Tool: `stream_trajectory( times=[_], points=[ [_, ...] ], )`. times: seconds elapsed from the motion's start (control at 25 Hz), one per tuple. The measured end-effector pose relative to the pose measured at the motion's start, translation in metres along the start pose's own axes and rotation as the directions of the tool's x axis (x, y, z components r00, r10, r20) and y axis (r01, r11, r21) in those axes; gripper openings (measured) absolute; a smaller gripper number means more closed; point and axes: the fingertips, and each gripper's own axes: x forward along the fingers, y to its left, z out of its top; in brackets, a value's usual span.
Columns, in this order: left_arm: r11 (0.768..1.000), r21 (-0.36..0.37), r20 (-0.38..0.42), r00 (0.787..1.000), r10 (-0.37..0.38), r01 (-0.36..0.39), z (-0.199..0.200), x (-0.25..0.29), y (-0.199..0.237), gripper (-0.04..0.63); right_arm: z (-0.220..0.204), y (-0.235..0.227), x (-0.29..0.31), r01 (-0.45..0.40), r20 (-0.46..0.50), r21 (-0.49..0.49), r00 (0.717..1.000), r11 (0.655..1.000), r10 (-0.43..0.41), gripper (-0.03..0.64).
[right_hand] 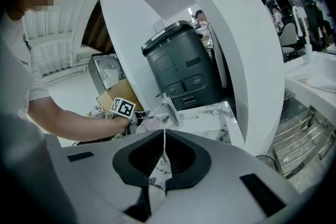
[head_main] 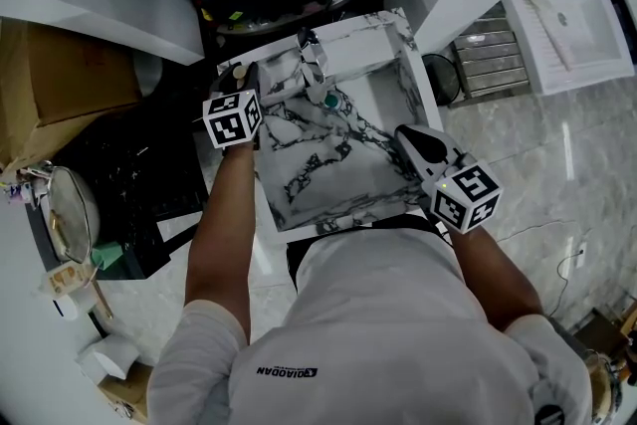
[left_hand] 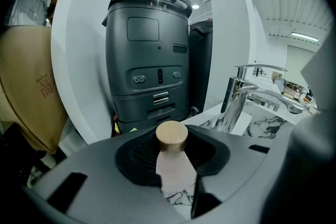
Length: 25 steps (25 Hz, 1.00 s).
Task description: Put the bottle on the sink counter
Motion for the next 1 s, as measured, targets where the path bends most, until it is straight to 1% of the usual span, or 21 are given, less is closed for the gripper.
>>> stream_trajectory(
  times=[0.16, 0.32, 0.6, 1.0],
  points=[
    [1.000, -0.005, -0.001, 1.000, -0.003, 0.003, -0.0007, 0.0032, 0.0001, 0.132, -0.0005, -0.0005, -0.0001, 0.004, 0.000, 0.001, 1.000, 1.000, -0.004, 0.043],
    [1.000, 0.007, -0.003, 1.000, 0.004, -0.004, -0.0046, 0.0040, 0.0022, 0.132, -0.0008, -0.0004, -0.0002, 0.006, -0.003, 0.002, 1.000, 1.000, -0.006, 0.043],
    [1.000, 0.018, 0.027, 1.000, 0.006, -0.006, -0.0064, 0.0024, 0.0033, 0.132, -0.0015, -0.0003, 0.0021, 0.005, -0.007, -0.002, 1.000, 1.000, -0.005, 0.043],
    [1.000, 0.022, 0.040, 0.999, 0.007, -0.008, -0.0076, 0.0016, 0.0038, 0.133, -0.0023, 0.0029, 0.0019, -0.003, -0.009, -0.011, 1.000, 1.000, 0.003, 0.043]
  ],
)
